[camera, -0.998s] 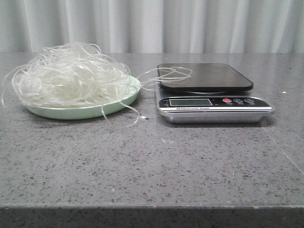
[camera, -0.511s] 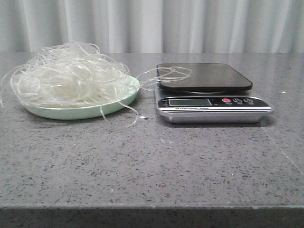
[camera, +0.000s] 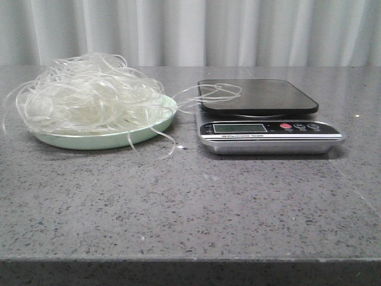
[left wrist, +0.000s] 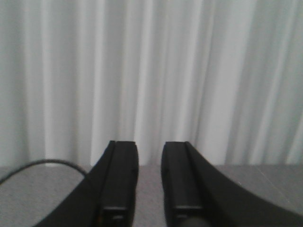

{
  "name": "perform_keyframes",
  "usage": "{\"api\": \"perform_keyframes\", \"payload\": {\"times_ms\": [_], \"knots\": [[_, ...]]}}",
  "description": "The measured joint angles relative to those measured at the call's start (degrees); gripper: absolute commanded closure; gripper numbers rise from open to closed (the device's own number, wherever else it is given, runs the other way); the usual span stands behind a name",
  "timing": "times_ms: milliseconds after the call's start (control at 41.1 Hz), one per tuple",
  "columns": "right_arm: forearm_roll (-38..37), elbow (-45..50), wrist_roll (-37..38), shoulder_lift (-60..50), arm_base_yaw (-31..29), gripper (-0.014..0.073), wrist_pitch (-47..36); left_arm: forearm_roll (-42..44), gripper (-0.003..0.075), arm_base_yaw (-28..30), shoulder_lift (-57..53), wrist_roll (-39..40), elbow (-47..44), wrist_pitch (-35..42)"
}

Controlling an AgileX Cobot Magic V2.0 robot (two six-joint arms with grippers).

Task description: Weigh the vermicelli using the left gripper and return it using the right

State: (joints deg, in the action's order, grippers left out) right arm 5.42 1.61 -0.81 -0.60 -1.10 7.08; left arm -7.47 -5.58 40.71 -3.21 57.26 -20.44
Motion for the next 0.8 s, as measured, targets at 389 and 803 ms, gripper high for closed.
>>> {"api": "perform_keyframes", "payload": {"times_ms": [389,803], "knots": [[0.0,0.0,0.0,0.0,0.0,0.0444,0.0,-2.8,0.0064,-16.1,24.1,0.0,10.1,-16.4],[0.0,0.0,0.0,0.0,0.0,0.0444,0.0,-3.9,0.0064,-16.6,51.7,0.0,32.5,-44.1]]}}
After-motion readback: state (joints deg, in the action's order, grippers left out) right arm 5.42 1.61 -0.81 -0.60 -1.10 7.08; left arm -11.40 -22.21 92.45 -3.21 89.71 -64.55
